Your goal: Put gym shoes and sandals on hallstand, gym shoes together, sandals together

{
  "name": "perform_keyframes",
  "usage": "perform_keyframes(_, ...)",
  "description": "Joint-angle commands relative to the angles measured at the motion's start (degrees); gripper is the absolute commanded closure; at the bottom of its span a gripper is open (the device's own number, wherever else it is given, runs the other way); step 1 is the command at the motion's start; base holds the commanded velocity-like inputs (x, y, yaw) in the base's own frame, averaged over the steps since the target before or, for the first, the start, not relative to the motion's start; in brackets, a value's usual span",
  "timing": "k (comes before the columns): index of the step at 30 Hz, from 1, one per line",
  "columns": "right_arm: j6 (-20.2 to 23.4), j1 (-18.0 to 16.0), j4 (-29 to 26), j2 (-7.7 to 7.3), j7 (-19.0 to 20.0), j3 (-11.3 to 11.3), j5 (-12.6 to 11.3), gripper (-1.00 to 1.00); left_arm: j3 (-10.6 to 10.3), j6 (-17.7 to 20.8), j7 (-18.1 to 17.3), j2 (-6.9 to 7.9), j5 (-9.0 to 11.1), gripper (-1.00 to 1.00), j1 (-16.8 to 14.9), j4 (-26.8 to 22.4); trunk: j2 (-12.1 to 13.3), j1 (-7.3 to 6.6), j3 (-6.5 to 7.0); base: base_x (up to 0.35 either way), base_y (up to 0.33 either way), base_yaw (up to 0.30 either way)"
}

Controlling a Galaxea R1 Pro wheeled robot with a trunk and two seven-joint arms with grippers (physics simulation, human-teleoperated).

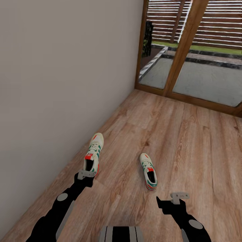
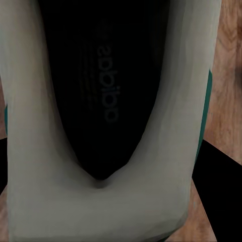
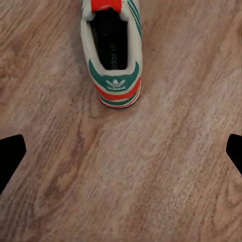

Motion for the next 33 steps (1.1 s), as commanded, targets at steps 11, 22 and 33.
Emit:
perform_keyframes(11, -4.9, 0.0, 1.5, -0.02, 0.0, -0.2, 0.2, -1.0, -0.1, 5.7, -0.5, -0.55, 0.2, 1.0, -3.2, -1.3, 0.0, 0.0, -0.04, 0.017, 0.025, -0.104)
perform_keyframes(22, -26.8, -0.1, 29.4, -0.11, 0.4, -0.4, 0.0, -1.0, -0.1, 17.0, -11.8, -0.63, 0.1, 1.0, -12.5, -2.5, 0.0, 0.0, -0.04, 0.0, 0.0, -0.002)
perform_keyframes(33, -27.6, -0.1, 32.9, -0.1, 0.5, -0.4, 0.2, -1.0, -0.1, 27.8, -17.7, -0.69, 0.0, 1.0, -15.1, -15.4, 0.0, 0.0, -0.04, 0.038, 0.0, 0.0)
